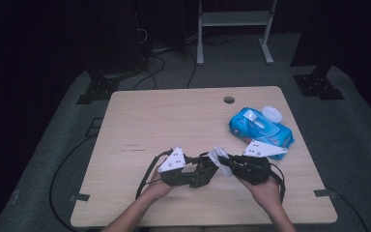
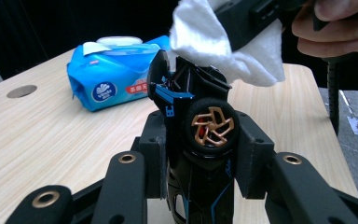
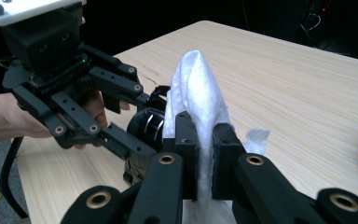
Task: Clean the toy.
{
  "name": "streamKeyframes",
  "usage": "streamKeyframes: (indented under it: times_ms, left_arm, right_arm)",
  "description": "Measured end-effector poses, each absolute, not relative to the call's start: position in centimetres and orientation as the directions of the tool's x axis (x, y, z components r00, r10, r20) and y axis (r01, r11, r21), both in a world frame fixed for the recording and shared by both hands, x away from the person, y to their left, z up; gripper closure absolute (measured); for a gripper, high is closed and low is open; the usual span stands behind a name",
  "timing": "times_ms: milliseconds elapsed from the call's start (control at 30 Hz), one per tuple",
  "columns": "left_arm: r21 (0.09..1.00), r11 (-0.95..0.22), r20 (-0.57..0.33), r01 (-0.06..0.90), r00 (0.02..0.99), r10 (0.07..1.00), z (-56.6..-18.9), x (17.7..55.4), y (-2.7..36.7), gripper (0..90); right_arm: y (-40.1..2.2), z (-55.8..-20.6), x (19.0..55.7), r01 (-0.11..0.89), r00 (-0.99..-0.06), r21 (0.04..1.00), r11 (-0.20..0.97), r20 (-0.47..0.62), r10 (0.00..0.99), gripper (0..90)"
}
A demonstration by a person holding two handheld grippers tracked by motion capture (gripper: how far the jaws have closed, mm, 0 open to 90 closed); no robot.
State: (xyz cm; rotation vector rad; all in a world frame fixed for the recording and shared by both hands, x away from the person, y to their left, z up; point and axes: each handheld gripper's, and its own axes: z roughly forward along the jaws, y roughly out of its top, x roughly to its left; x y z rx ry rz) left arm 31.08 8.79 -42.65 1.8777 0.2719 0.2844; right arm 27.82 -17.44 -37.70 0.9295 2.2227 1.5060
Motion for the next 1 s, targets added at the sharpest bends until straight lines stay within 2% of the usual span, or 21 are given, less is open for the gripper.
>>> streamKeyframes:
  times_ms: [567,1000]
  left_arm:
    - [0.947,-0.320,0.072,0.040,0.941,0.332,-42.5,31.3,9.1,61.6]
    - [0.951,-0.309,0.092,0.010,0.945,0.313,-42.8,30.4,9.2,61.6]
  right_arm:
    - [-17.5,-38.5,28.3,0.384,-0.740,0.893,0.234,0.147,0.656,83.5]
    - [-17.1,-38.1,27.9,0.371,-0.759,0.901,0.227,0.153,0.633,83.3]
